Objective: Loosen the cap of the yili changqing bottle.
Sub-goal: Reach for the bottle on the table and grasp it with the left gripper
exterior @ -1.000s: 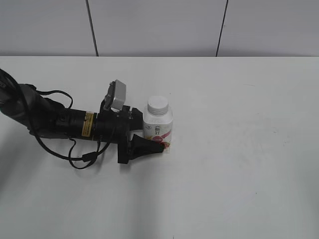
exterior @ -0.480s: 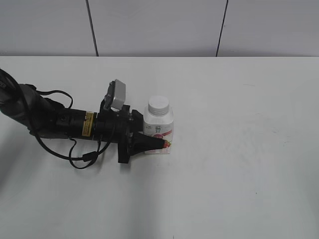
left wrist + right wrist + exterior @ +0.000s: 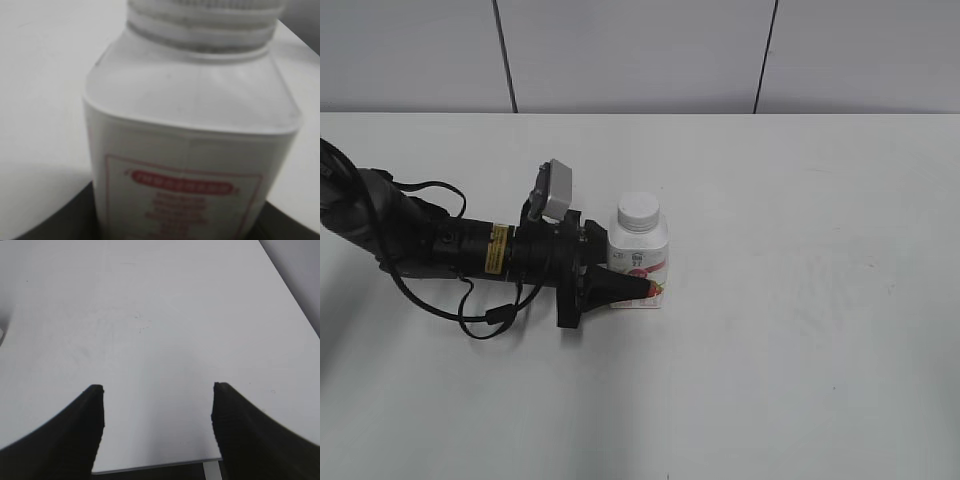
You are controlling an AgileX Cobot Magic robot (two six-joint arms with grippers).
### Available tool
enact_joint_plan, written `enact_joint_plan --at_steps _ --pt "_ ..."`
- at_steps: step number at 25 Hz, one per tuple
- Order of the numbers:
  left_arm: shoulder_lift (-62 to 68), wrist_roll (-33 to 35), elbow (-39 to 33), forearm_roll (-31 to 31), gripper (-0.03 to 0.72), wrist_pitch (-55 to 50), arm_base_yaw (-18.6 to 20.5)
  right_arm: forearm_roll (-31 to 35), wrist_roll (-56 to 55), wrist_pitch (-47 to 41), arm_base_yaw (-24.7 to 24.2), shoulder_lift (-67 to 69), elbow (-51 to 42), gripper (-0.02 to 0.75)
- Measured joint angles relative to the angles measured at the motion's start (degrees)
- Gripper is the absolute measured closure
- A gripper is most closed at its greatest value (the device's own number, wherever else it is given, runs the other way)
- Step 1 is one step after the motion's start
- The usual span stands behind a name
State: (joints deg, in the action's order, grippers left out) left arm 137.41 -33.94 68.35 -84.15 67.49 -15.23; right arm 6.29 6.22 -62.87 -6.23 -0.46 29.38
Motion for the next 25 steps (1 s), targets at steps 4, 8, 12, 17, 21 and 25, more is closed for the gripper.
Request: enact_joint_plan --at_steps 4,8,12,17,21,25 --pt "0.0 0.06 0.0 0.07 0.312 -0.06 0.0 0.13 -0.44 0.0 0.0 0.0 0.0 0.204" --pt "0.0 0.06 0.0 0.11 0.312 0.0 0.0 0.7 -0.79 0.34 0.0 0.0 0.0 0.204" --pt "0.0 0.06 0.0 0.18 0.312 -0.06 0.0 5.87 -1.06 2.69 0.0 1.57 0.25 0.204" --pt "0.0 0.06 0.0 0.24 0.312 -0.06 0.0 7.21 -0.72 2.51 0.0 8.55 0.82 0.204" --pt "0.0 0.06 0.0 0.24 0.314 -0.06 0.0 7.45 -0.67 -0.04 0.0 18.63 4.92 0.204" --pt "0.0 0.06 0.0 0.24 0.315 -0.06 0.0 8.17 -1.22 -2.41 0.0 29.85 12.79 0.204"
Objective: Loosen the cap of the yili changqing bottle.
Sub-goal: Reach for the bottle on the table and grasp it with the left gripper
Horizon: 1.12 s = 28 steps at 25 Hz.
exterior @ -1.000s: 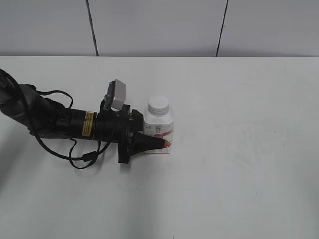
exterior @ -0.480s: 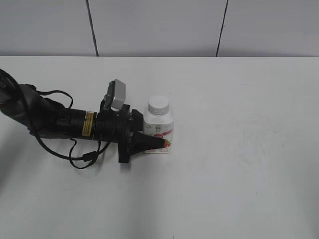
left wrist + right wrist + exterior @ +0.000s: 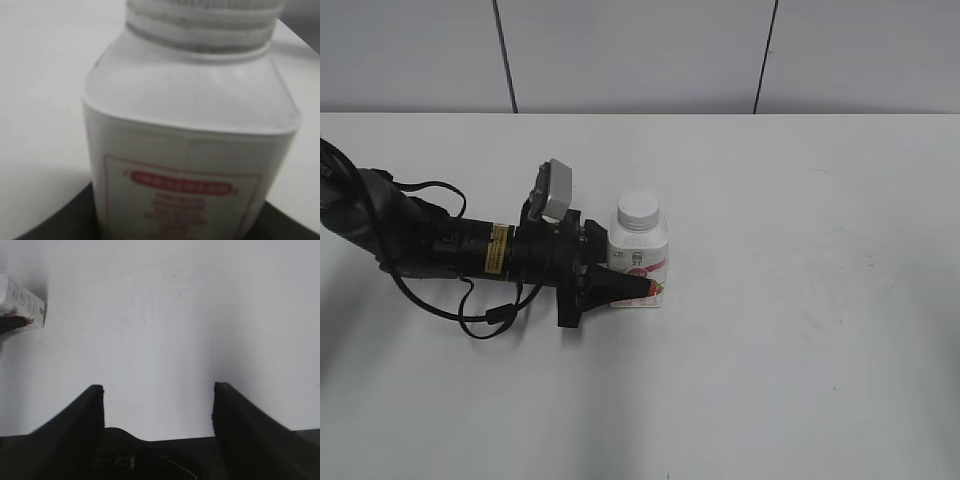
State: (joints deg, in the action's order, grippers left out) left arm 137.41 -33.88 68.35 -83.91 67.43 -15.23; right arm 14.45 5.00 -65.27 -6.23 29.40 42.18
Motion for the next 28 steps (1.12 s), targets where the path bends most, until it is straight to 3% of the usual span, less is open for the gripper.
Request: enact_joint_plan --at_steps 10,21,28 --pt "0.0 0.0 0.0 0.05 0.315 0.05 0.0 1.47 -0.34 -2.34 1.75 27.27 14.12 0.204" --pt "0.0 0.0 0.0 0.62 0.315 -0.16 0.0 1.6 -21.1 2.67 23.32 50.52 24.26 0.204" --pt "0.0 0.0 0.0 0.87 0.315 -0.16 0.0 1.97 -26.05 1.22 31.03 66.84 40.02 0.204"
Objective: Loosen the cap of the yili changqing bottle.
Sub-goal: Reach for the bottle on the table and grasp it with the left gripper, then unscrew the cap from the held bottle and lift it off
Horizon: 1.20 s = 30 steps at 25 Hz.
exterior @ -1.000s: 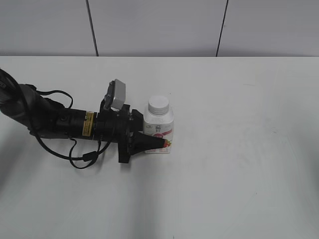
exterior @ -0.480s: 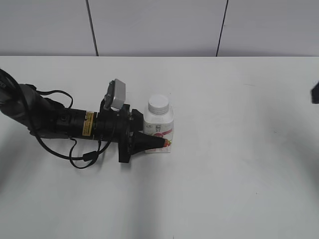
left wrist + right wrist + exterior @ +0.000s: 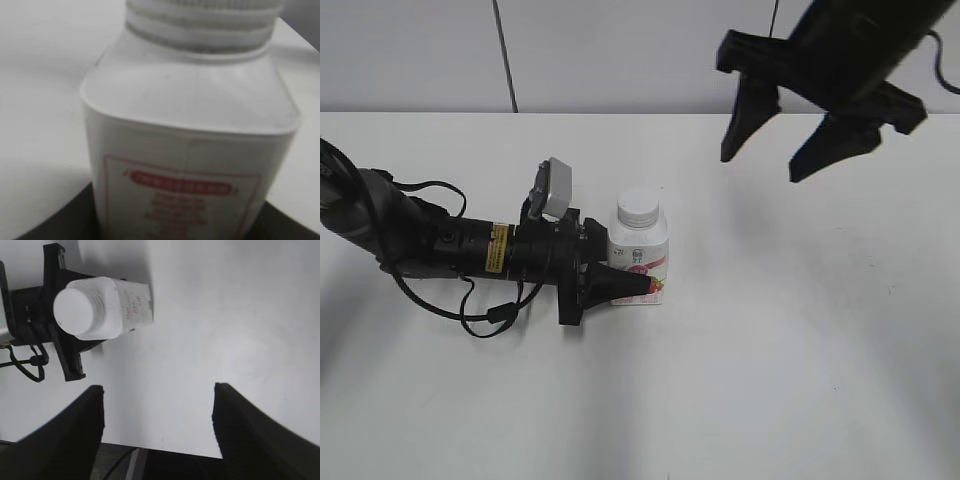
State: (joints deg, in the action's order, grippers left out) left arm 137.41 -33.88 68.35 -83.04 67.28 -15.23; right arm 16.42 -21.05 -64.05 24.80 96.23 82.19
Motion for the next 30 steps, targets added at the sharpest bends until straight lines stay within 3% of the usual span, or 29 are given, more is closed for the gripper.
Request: enact_joint_plan --at_steps 12,30 --pt "0.0 0.0 0.0 1.29 0.316 -0.36 0.0 2.58 -0.93 -3.75 5.27 20.13 20.61 0.204" --pt "0.0 0.0 0.0 1.98 0.318 -0.88 0.0 3.74 -1.11 -2.23 6.92 27.26 24.41 0.219"
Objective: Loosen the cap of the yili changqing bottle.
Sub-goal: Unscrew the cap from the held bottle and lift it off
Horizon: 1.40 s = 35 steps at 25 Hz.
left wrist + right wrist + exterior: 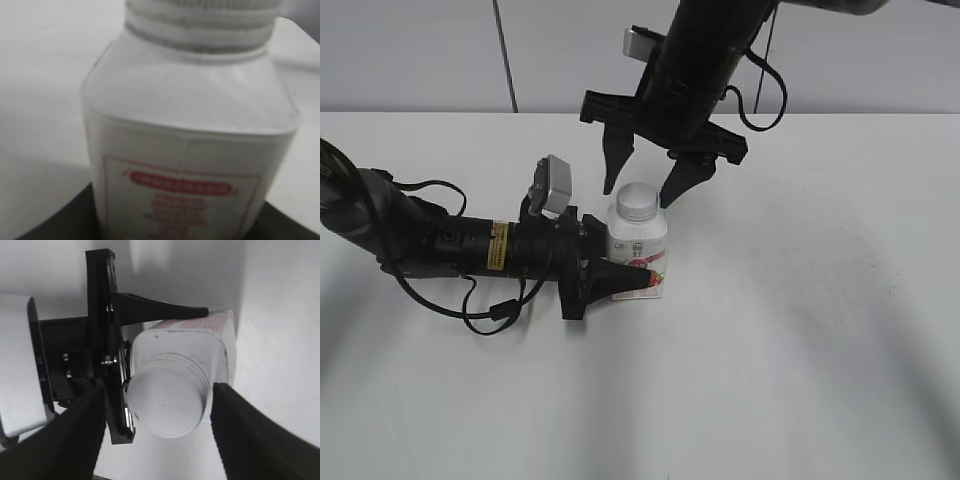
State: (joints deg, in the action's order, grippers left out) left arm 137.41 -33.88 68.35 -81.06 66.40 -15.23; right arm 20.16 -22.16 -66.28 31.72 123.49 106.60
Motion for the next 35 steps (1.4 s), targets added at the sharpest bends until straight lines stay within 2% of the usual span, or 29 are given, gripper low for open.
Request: enact_joint_plan --at_steps 4,15,24,35 --pt "0.0 0.0 0.0 0.06 0.318 0.0 0.0 -0.54 0.07 0.0 0.0 0.06 0.0 0.257" --pt "0.0 0.0 0.0 0.06 0.318 0.0 0.0 -0.82 0.19 -0.06 0.0 0.69 0.0 0.269" --pt "0.0 0.0 0.0 0.06 0.318 0.0 0.0 -0.84 0.36 -0.09 0.0 0.69 0.0 0.33" --pt "0.0 0.02 0.0 0.06 0.318 0.0 0.0 -0.83 3.14 -0.32 0.0 0.69 0.0 0.353"
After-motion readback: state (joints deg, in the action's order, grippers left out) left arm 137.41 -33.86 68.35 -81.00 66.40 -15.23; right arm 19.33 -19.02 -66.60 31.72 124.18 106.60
